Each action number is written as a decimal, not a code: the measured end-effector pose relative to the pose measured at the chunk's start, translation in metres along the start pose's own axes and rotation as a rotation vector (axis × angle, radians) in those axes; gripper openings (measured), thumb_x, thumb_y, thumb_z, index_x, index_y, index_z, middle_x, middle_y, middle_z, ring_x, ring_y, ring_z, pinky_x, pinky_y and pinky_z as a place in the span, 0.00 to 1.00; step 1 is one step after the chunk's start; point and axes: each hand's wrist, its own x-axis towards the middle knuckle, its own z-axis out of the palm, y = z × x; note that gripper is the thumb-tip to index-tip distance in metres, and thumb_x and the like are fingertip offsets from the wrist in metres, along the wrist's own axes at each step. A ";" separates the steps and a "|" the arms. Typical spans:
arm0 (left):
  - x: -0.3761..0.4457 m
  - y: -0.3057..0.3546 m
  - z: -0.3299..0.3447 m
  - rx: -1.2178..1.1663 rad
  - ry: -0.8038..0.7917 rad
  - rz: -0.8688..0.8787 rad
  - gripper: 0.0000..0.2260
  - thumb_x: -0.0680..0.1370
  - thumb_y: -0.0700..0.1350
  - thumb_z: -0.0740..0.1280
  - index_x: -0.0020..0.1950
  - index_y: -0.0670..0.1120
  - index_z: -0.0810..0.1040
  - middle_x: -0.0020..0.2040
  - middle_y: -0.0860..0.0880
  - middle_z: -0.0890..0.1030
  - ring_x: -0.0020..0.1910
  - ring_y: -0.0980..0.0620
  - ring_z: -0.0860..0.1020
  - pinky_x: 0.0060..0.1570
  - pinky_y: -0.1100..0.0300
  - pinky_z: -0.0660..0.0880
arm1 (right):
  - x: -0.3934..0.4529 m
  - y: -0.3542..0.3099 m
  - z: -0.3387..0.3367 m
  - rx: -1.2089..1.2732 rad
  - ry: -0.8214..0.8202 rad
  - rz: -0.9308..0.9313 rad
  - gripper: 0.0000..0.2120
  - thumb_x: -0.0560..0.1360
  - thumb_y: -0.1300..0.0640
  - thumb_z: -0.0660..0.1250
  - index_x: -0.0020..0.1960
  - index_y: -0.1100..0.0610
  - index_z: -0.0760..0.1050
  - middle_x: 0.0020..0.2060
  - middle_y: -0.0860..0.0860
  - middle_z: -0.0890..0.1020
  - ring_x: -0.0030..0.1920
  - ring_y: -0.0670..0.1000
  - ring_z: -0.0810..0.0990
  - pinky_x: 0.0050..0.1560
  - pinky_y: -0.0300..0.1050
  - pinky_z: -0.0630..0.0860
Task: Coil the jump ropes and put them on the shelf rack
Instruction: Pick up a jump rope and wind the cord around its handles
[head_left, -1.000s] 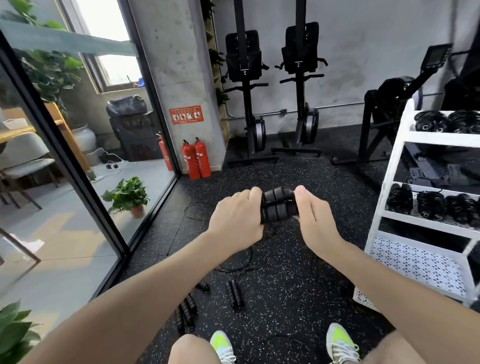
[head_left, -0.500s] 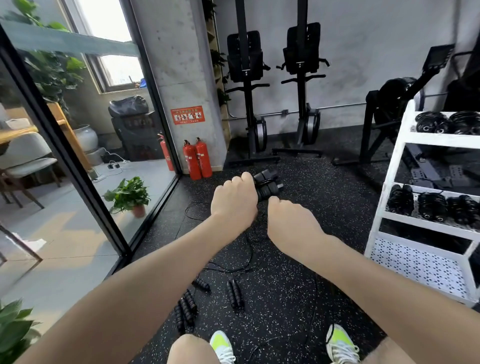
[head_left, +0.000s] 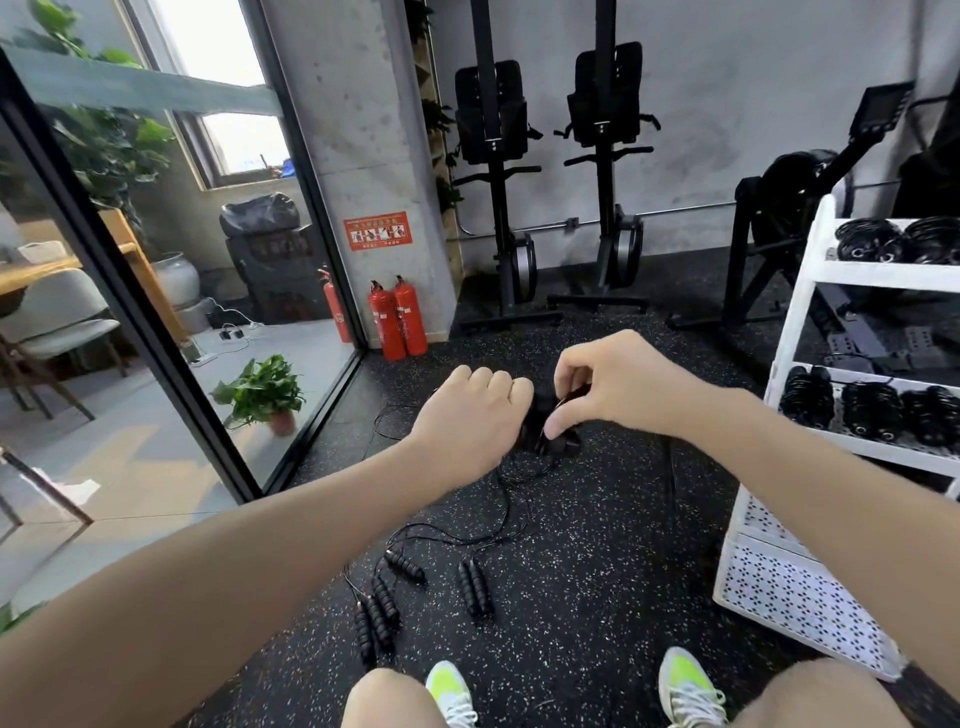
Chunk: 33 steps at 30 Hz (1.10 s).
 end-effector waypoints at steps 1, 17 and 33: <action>-0.001 -0.002 0.001 -0.010 0.013 0.036 0.18 0.72 0.47 0.72 0.57 0.45 0.70 0.48 0.47 0.77 0.45 0.45 0.77 0.42 0.52 0.62 | 0.002 0.004 -0.003 0.057 -0.012 0.005 0.17 0.60 0.42 0.84 0.39 0.49 0.81 0.34 0.44 0.82 0.36 0.40 0.78 0.38 0.33 0.72; 0.013 0.017 -0.031 -0.537 0.197 -0.330 0.16 0.73 0.44 0.70 0.58 0.46 0.71 0.52 0.50 0.79 0.50 0.44 0.78 0.42 0.52 0.67 | -0.019 0.014 0.058 1.151 0.129 0.393 0.12 0.84 0.65 0.57 0.47 0.65 0.77 0.36 0.57 0.80 0.33 0.51 0.74 0.36 0.45 0.74; 0.024 0.014 -0.022 -0.031 -0.045 -0.355 0.09 0.80 0.38 0.56 0.60 0.44 0.68 0.55 0.45 0.78 0.52 0.42 0.78 0.44 0.51 0.65 | -0.041 -0.028 0.033 -0.070 0.089 0.107 0.09 0.80 0.53 0.63 0.53 0.53 0.81 0.32 0.49 0.81 0.27 0.47 0.75 0.27 0.36 0.66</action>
